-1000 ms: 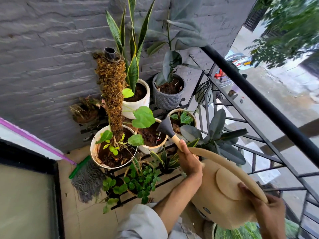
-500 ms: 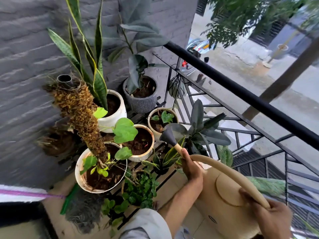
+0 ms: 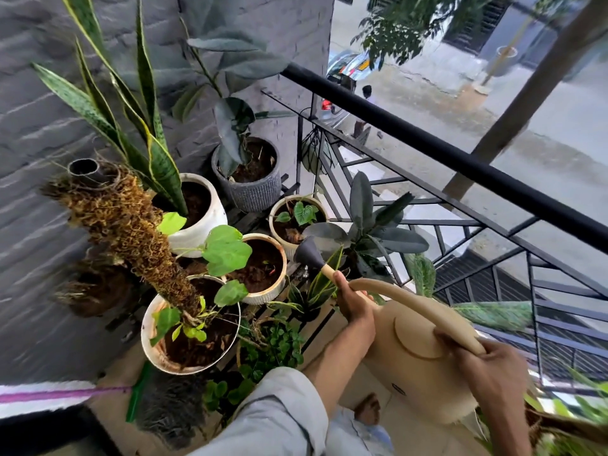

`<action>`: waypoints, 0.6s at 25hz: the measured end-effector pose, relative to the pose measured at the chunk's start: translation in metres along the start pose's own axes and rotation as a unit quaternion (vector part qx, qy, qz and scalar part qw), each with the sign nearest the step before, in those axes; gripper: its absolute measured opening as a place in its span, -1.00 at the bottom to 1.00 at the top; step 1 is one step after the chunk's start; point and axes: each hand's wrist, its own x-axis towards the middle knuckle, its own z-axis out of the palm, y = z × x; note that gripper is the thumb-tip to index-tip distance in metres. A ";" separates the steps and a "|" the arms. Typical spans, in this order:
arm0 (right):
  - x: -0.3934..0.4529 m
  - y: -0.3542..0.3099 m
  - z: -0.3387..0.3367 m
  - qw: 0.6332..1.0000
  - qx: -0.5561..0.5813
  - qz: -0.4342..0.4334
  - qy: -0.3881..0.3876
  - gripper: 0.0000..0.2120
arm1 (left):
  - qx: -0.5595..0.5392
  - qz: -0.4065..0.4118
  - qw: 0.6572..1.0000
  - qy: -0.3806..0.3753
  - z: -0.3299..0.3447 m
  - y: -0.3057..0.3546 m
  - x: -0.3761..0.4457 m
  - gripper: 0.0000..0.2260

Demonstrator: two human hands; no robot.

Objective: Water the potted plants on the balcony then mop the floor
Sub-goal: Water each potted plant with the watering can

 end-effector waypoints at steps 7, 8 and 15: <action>0.007 -0.001 0.001 1.000 -0.013 0.001 -0.006 -0.63 | 0.008 -0.009 1.000 0.006 0.006 0.004 -0.005 0.02; 0.007 -0.003 0.000 1.000 -0.011 0.004 -0.006 -0.65 | 0.007 -0.008 1.000 0.008 0.007 0.004 -0.005 0.02; 0.009 -0.005 -0.005 1.000 -0.013 0.014 0.004 -0.61 | 0.006 0.028 0.999 0.020 0.000 -0.013 0.007 0.21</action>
